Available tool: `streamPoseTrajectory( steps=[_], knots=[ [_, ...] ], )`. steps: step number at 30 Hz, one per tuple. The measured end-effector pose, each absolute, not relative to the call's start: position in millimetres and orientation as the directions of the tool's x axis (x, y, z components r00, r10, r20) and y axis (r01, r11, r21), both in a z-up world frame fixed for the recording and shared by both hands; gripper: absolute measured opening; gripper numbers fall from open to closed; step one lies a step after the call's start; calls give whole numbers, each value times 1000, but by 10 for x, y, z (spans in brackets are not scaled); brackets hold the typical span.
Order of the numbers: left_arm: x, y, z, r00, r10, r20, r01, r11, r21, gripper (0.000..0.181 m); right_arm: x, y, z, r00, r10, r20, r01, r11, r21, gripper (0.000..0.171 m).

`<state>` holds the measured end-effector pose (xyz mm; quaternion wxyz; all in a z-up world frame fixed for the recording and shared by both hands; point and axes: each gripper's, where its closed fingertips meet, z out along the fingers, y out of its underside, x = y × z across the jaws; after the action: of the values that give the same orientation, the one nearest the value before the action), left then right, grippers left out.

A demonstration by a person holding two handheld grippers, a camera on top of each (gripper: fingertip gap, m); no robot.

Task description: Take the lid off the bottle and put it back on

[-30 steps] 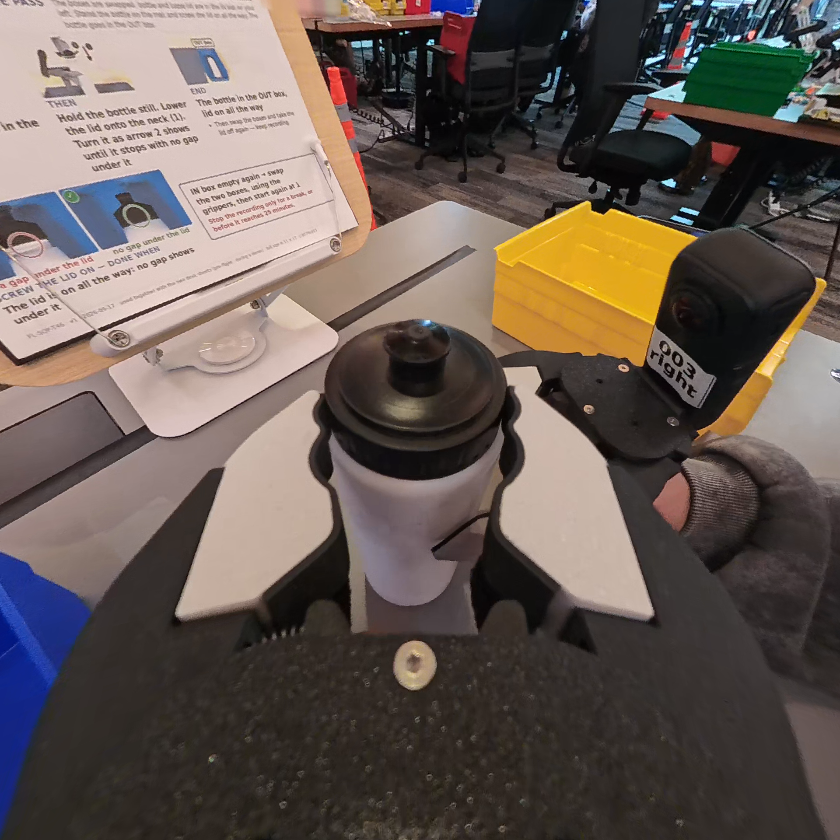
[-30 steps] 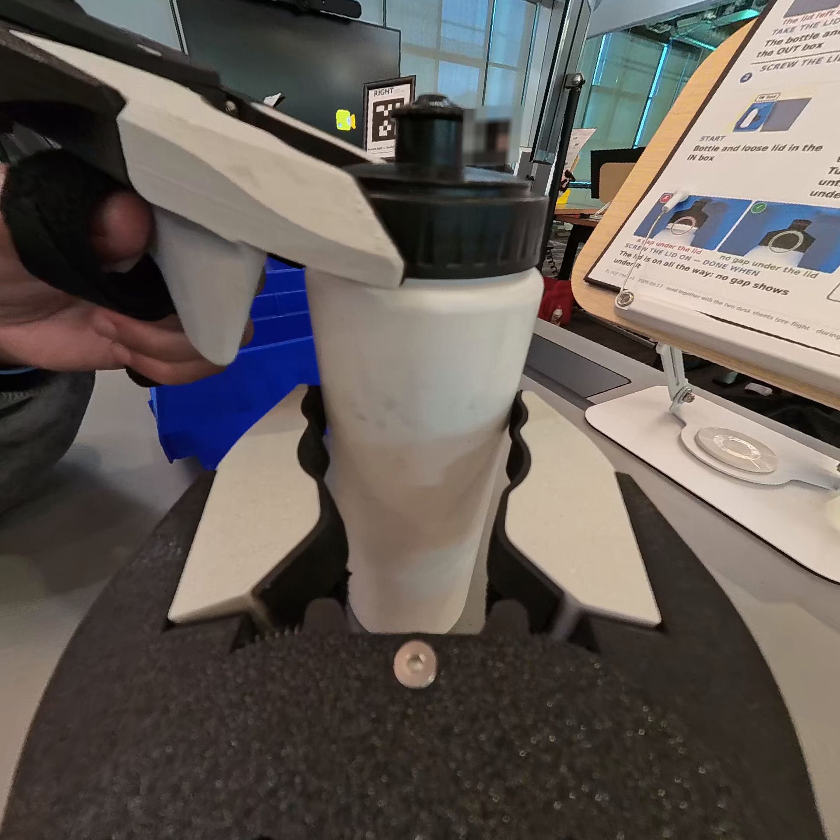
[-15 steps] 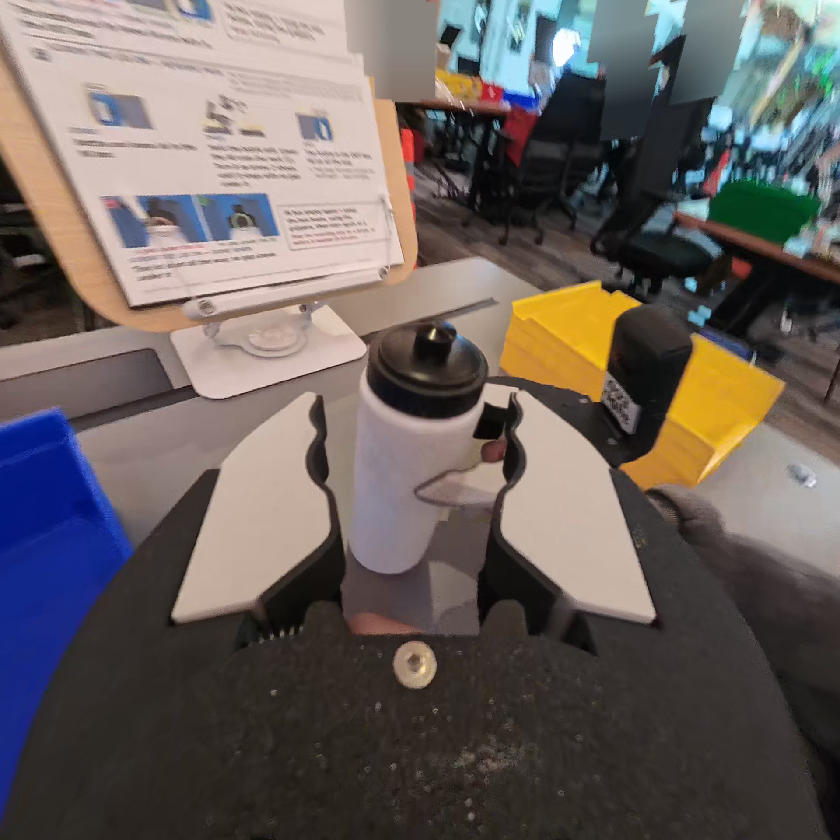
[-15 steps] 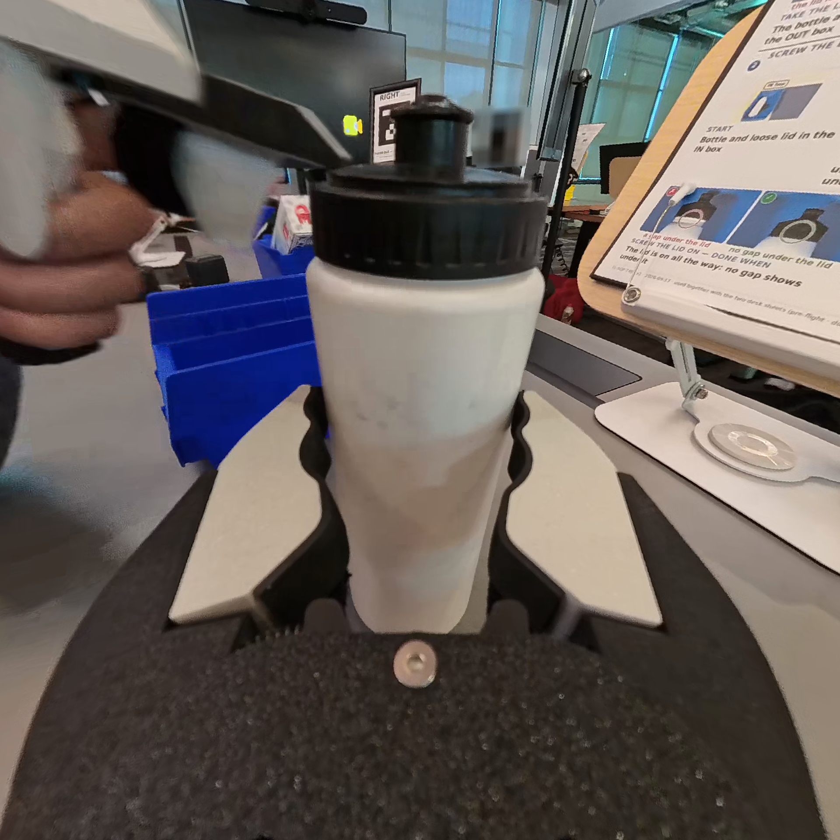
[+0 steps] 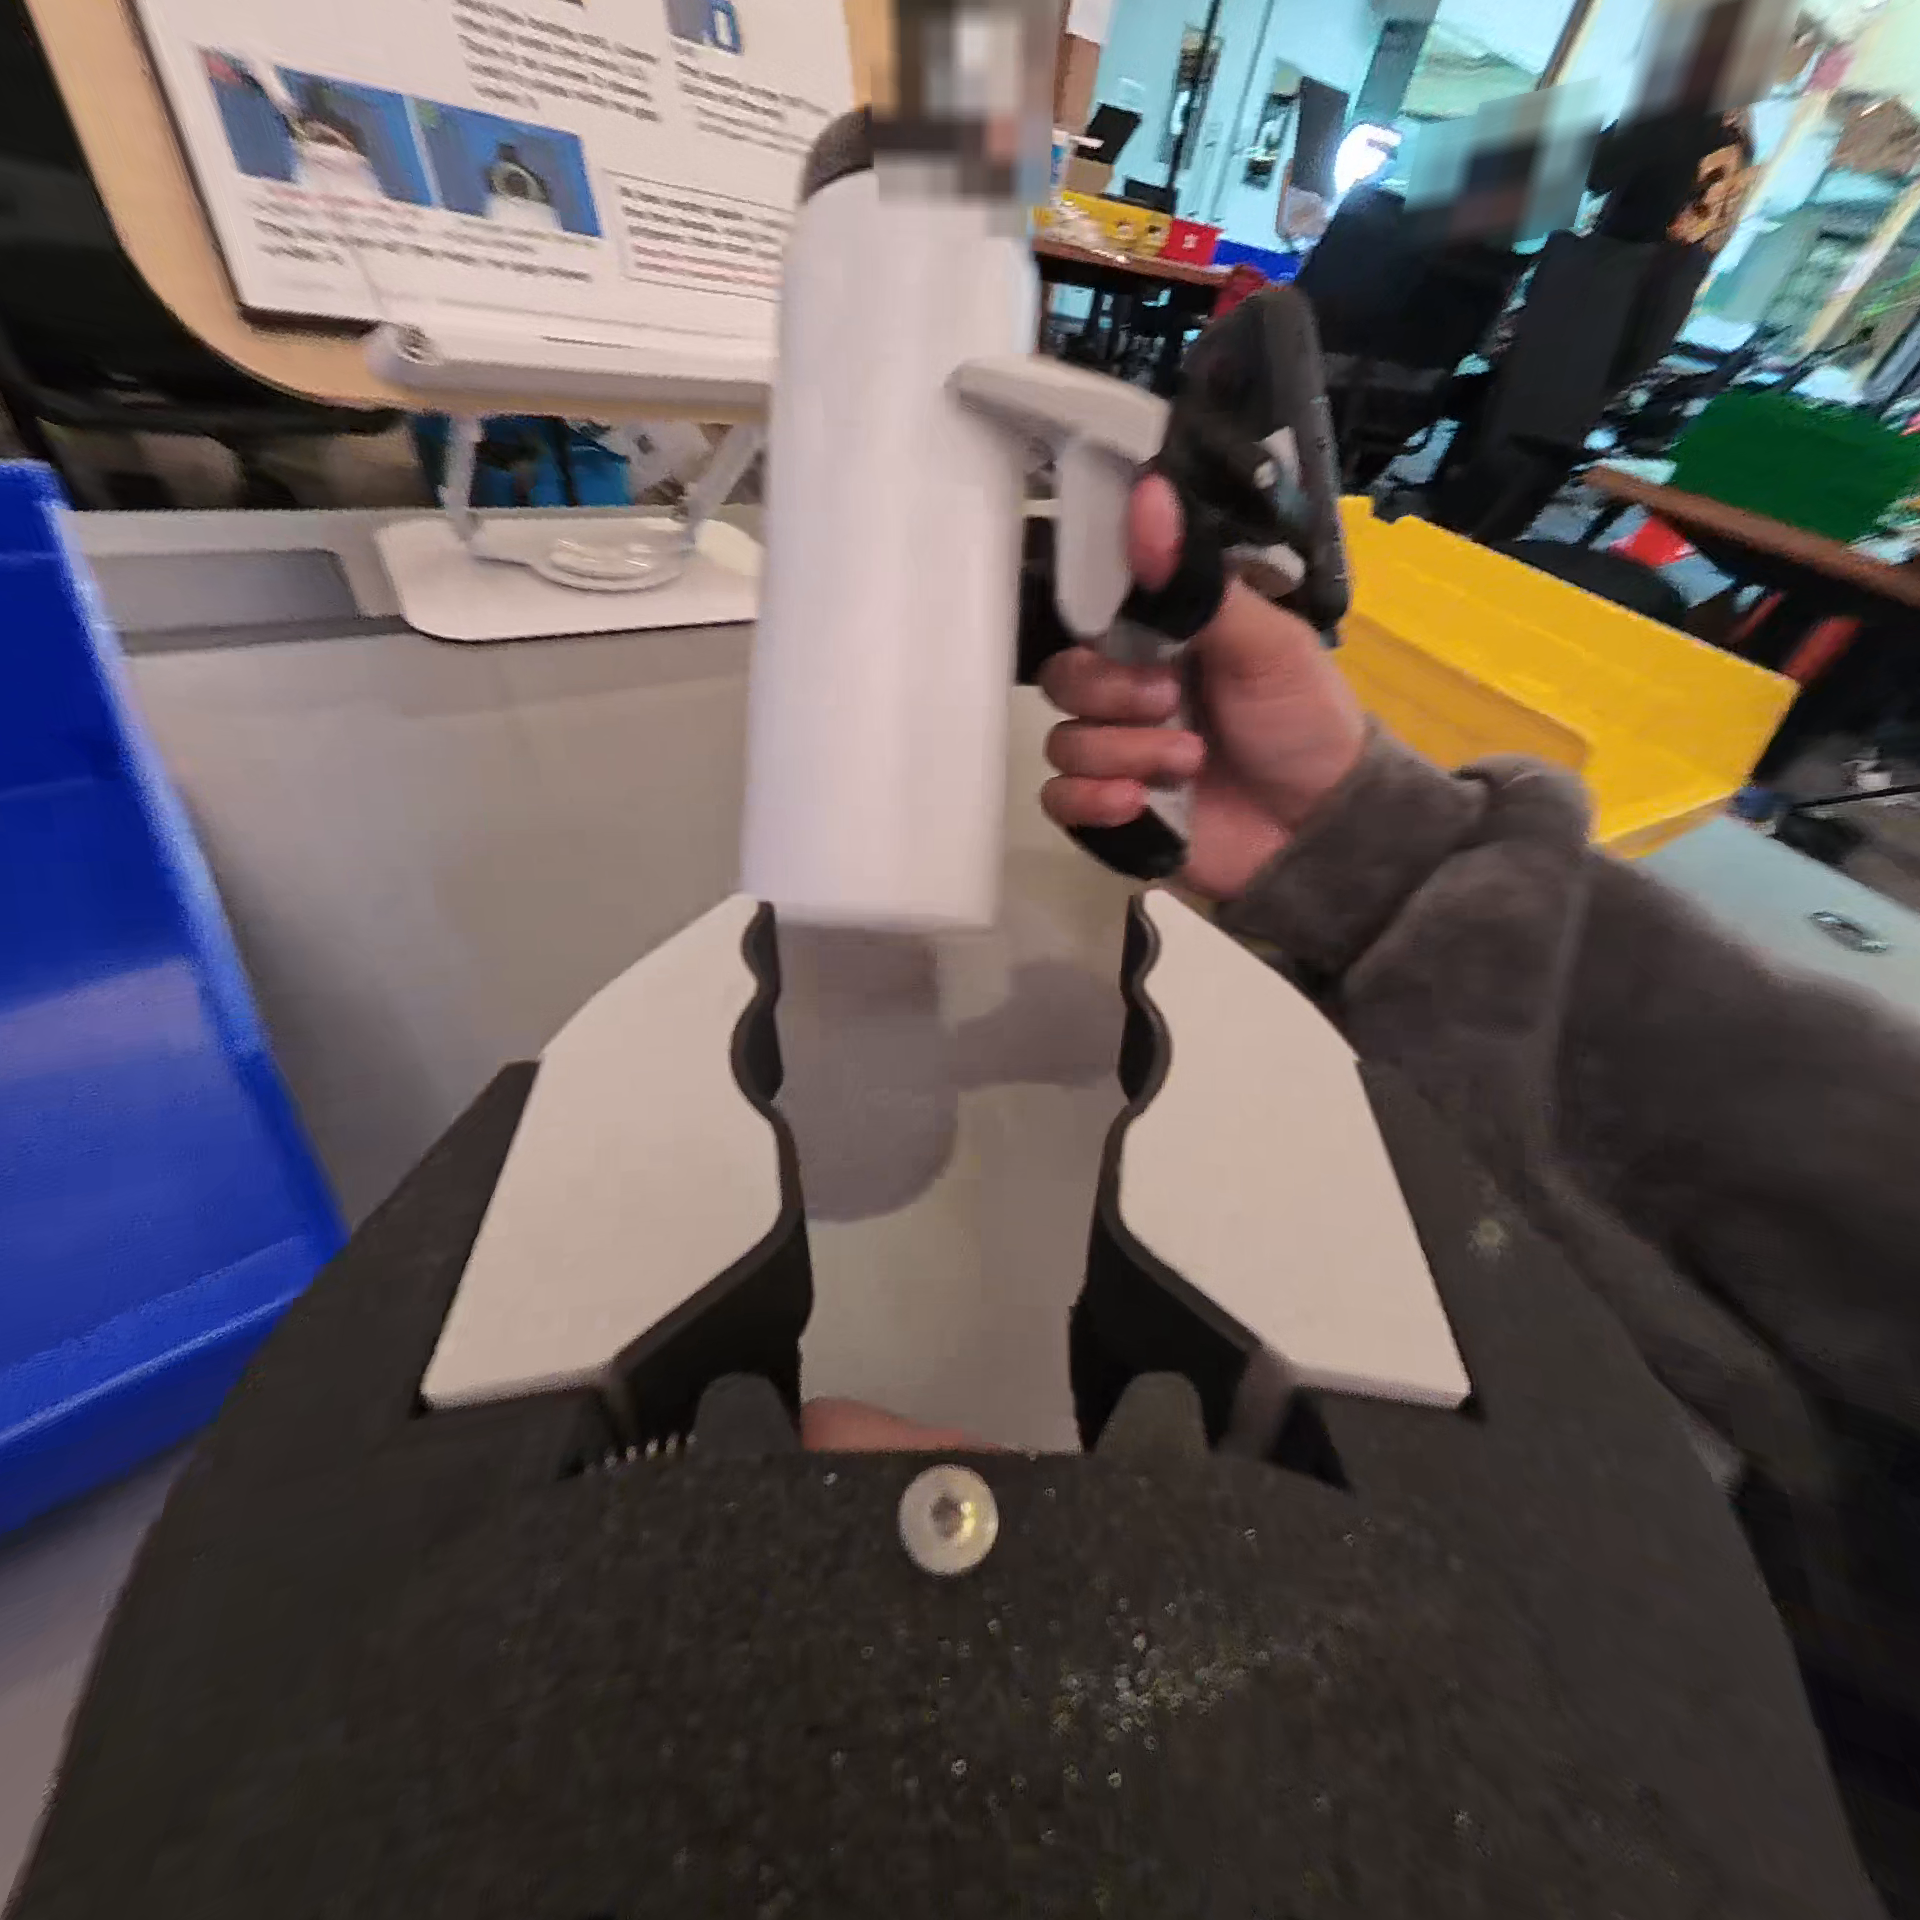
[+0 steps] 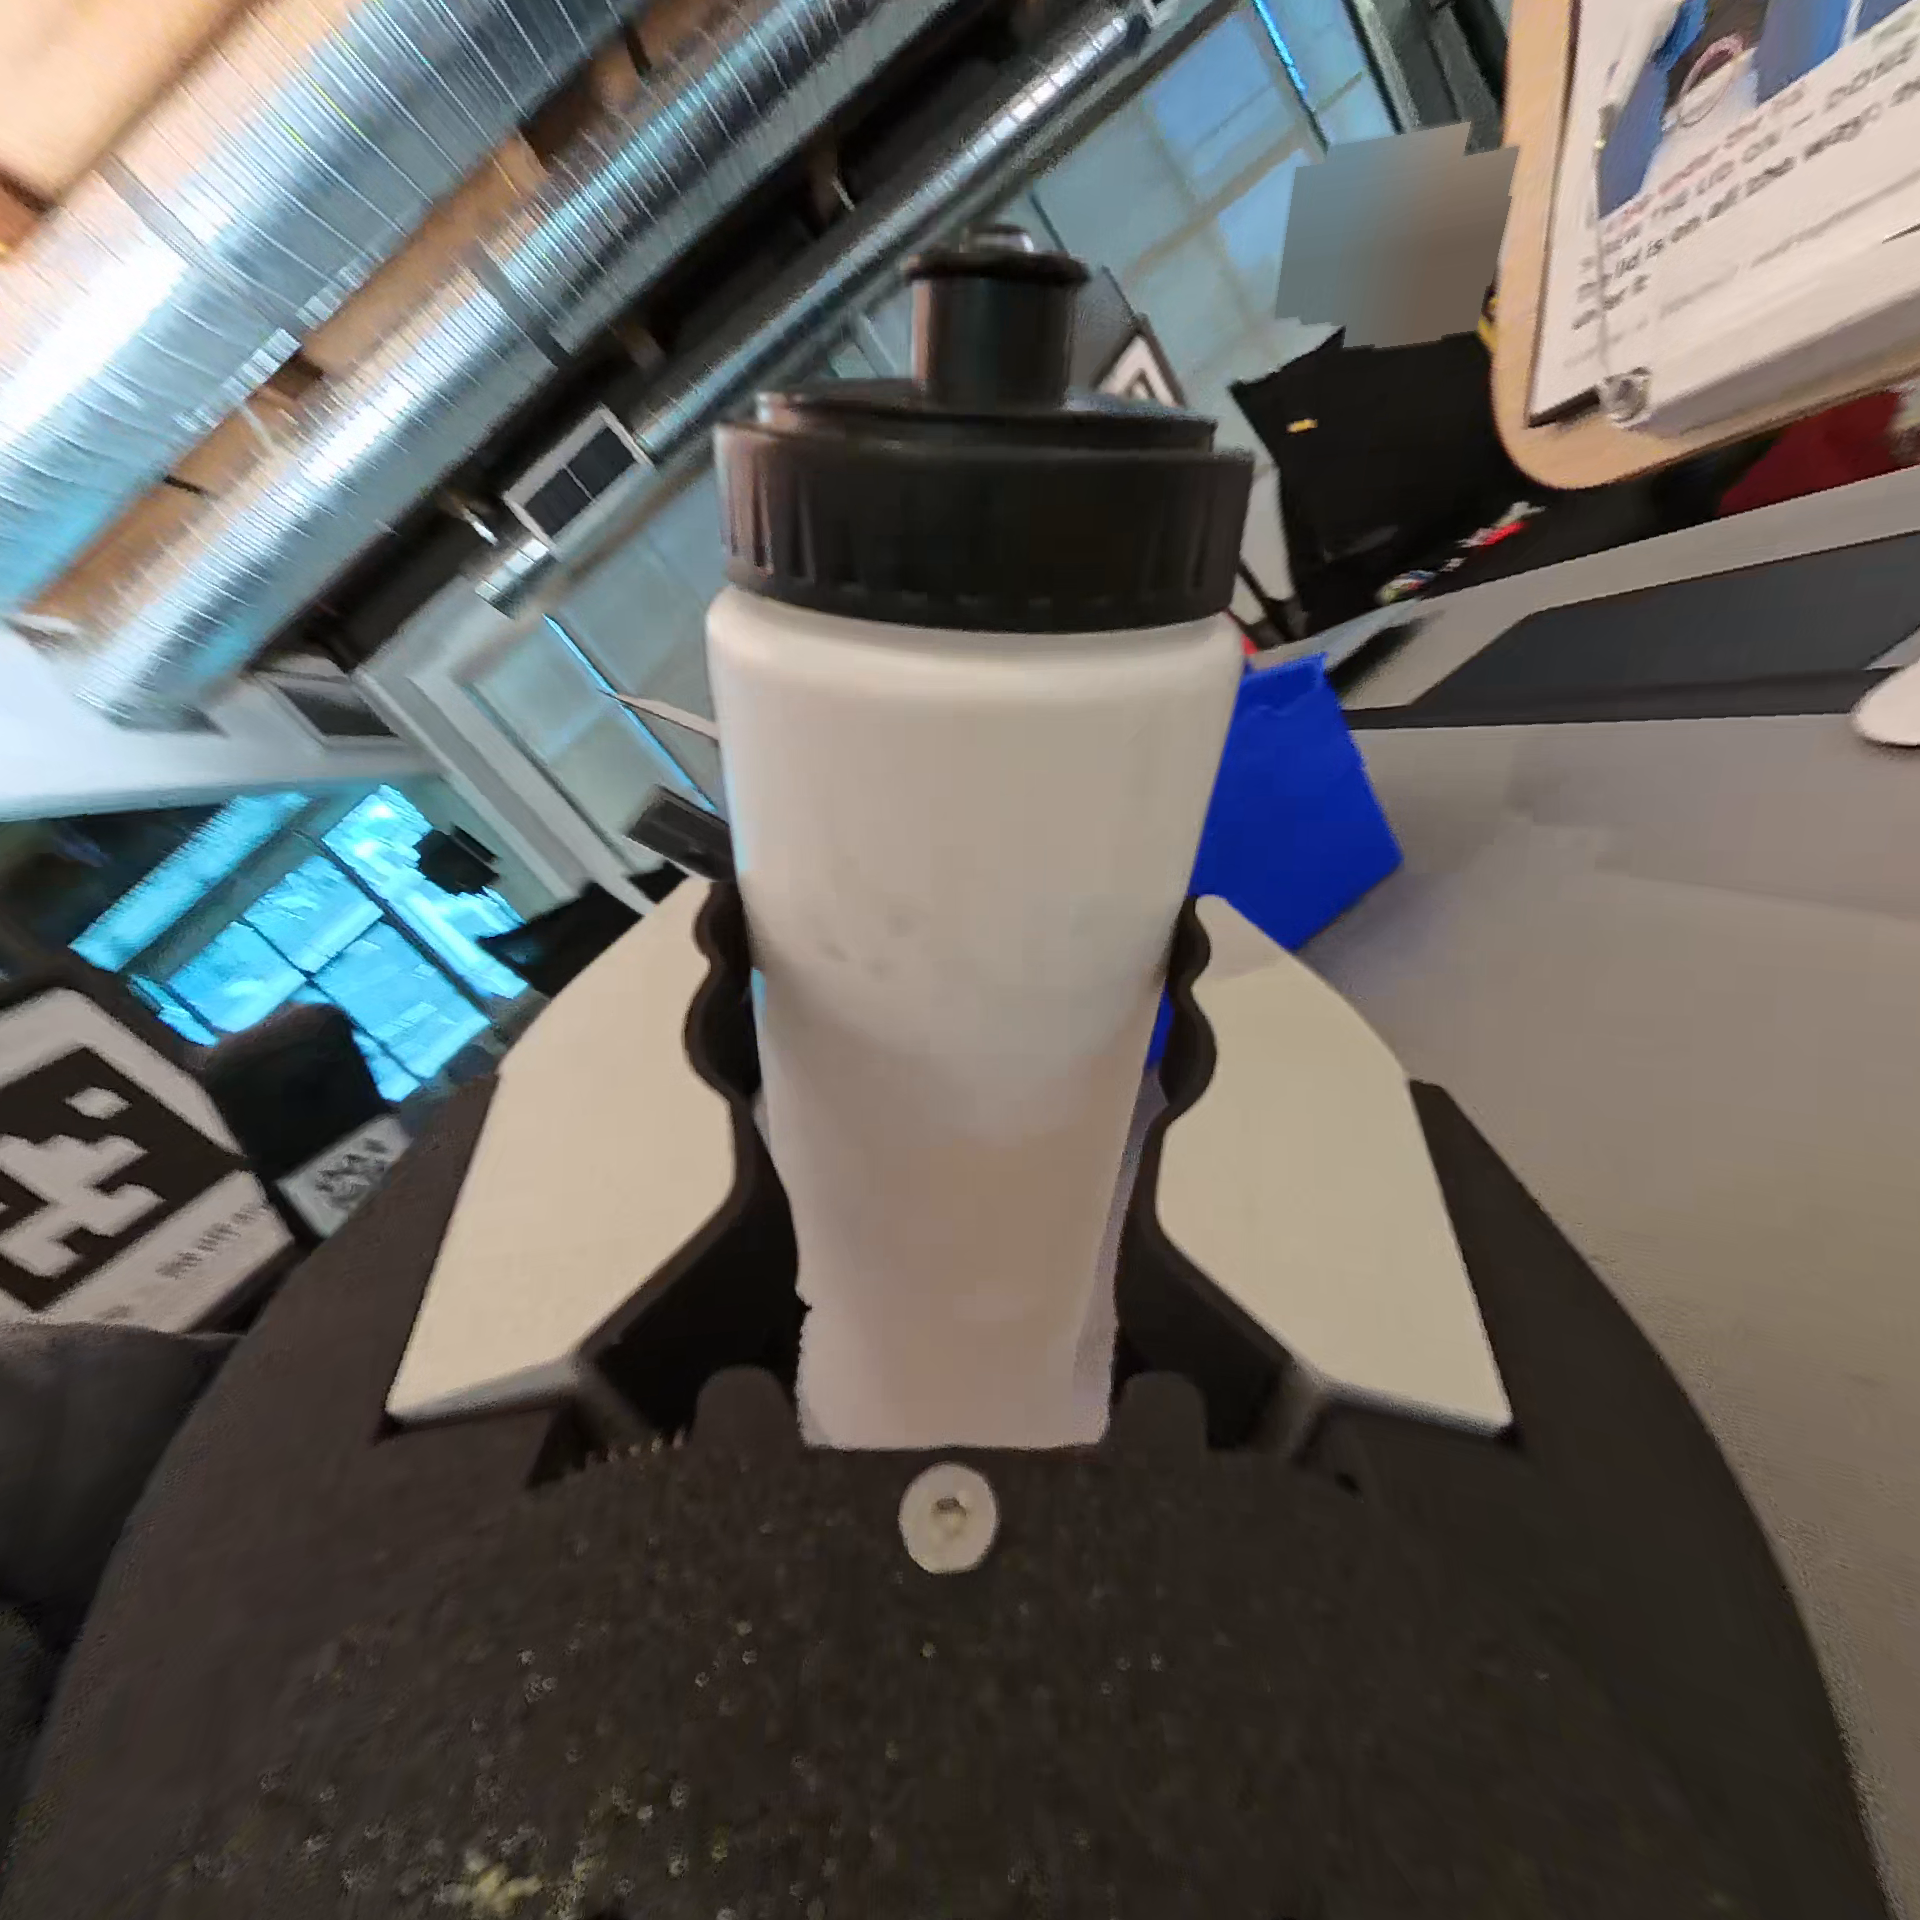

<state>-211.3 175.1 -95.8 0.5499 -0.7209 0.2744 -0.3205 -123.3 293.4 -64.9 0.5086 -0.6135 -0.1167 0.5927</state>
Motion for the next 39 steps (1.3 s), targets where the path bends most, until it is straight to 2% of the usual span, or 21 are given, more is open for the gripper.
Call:
streamPoseTrajectory(
  steps=[3, 8, 12, 15, 18, 20, 23, 27, 29, 31, 36, 39],
  knots=[
    [-2228, 1789, -865, 662, -732, 160, -2, -216, -976, 59, -1178, 2780, -364, 179, 780, -599, -519, -442, -731, 77],
    [-2260, 1794, -932, 650, -733, 200, 6, -258, -966, 58, -1012, 2461, 196, 185, 815, -549, -548, -379, -746, 78],
    [-2183, 1735, -992, 606, -749, 268, 15, -326, -945, 58, -728, 2236, 651, 396, 810, -432, -447, -240, -861, 78],
    [-2128, 1705, -1021, 596, -765, 246, -16, -317, -948, 58, -262, 2206, 813, 632, 693, -346, -316, -177, -932, 78],
    [-2057, 1657, -1049, 582, -782, 222, -51, -307, -950, 58, 517, 2276, 762, 862, 426, -276, -198, -218, -956, 78],
    [-2018, 1623, -1058, 575, -792, 207, -67, -297, -952, 58, 1069, 2256, 656, 938, 244, -245, -165, -306, -938, 78],
    [-1972, 1586, -1089, 567, -803, 183, -96, -285, -954, 58, 1785, 2175, 326, 976, 32, -217, -170, -512, -842, 78],
    [-1943, 1588, -1136, 566, -809, 158, -128, -276, -953, 57, 2306, 1970, -396, 960, -178, -217, -268, -810, -522, 78],
    [-1951, 1620, -1139, 572, -805, 159, -125, -277, -953, 57, 2368, 1899, -724, 955, -228, -191, -285, -884, -369, 78],
    [-1967, 1644, -1150, 574, -802, 166, -124, -285, -950, 57, 2335, 1895, -975, 958, -240, -160, -275, -925, -263, 78],
    [-2021, 1688, -1187, 583, -791, 185, -124, -311, -942, 58, 2100, 2114, -1444, 952, -257, -165, -281, -950, -139, 78],
    [-2057, 1696, -1204, 582, -786, 209, -115, -334, -936, 58, 2088, 2169, -1711, 954, -282, -102, -291, -952, -95, 78]
  ],
)
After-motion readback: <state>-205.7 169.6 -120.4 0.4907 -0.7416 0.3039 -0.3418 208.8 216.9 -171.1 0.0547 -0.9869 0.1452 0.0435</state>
